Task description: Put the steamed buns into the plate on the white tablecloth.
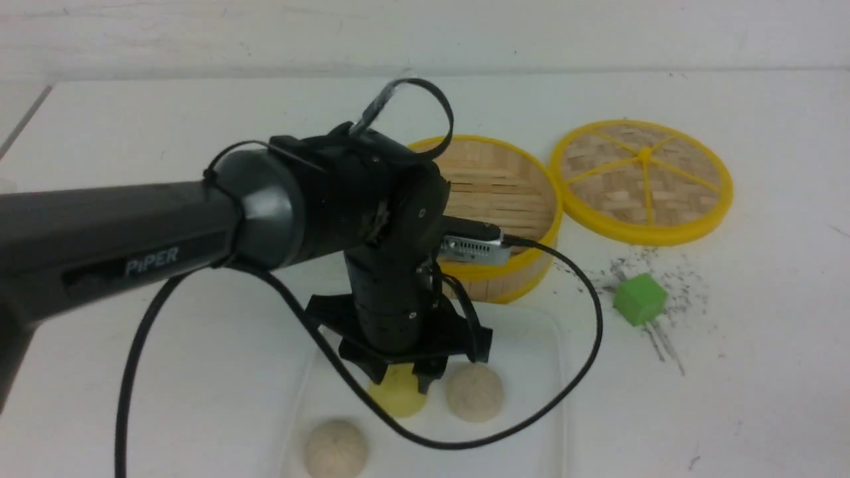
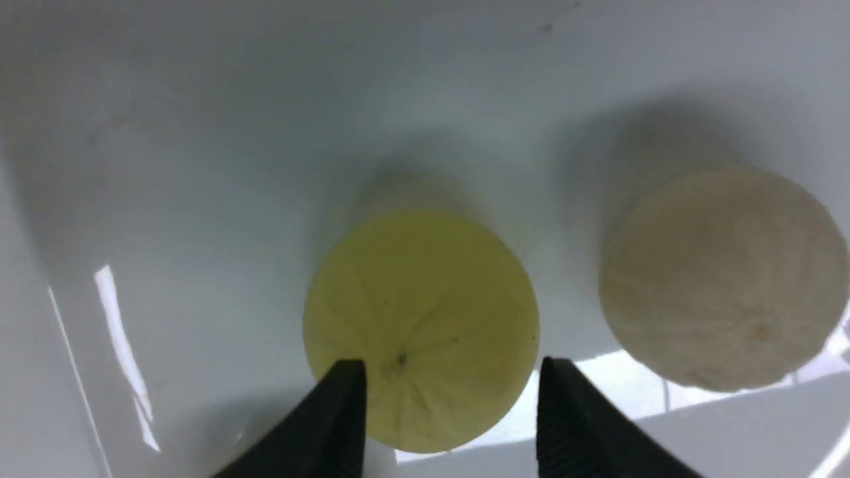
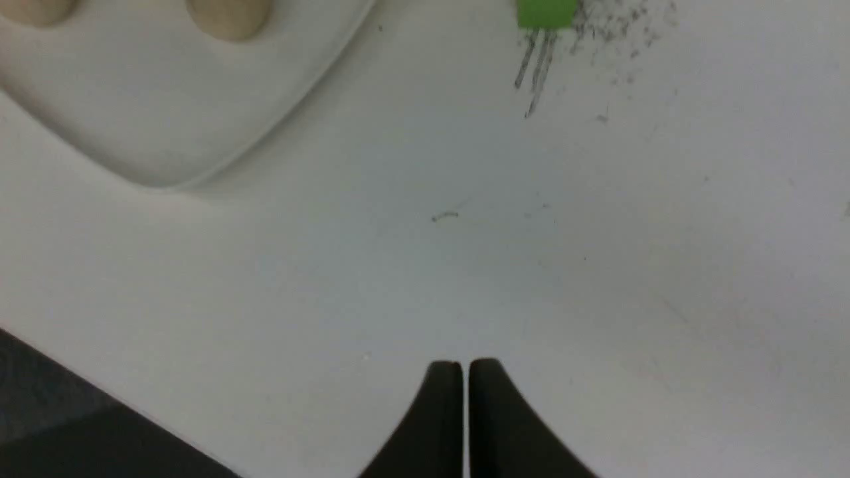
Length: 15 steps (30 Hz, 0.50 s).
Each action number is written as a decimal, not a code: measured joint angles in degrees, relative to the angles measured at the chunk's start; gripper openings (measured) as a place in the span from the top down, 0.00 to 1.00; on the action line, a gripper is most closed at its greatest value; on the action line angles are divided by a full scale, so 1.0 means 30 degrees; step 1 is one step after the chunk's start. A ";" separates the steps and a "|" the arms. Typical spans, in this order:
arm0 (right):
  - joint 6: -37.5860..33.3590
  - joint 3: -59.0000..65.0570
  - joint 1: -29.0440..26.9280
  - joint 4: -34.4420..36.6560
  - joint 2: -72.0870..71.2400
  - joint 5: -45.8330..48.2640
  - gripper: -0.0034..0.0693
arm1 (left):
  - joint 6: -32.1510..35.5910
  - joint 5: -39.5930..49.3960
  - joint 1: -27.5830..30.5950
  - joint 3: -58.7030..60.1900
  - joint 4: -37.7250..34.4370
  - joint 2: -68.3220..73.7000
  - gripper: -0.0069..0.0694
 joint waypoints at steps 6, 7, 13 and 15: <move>0.1192 0.0653 0.0000 -0.0063 -0.4782 -0.1805 0.89 | 0.0084 0.0114 -0.0059 -0.1529 0.0331 -0.1593 0.38; 0.1192 0.0653 0.0000 -0.0070 -0.4782 -0.2001 0.89 | 0.0084 0.0114 -0.0059 -0.1579 0.0331 -0.1631 0.38; 0.1207 0.4779 -0.0015 -0.0130 -0.6664 -0.8686 0.89 | 0.0101 0.0225 -0.0059 -0.2166 0.0842 -0.2297 0.45; 0.1212 0.6461 -0.0015 -0.0130 -0.6664 -1.0970 0.89 | 0.0123 0.0274 -0.0059 -0.2166 0.0896 -0.2297 0.51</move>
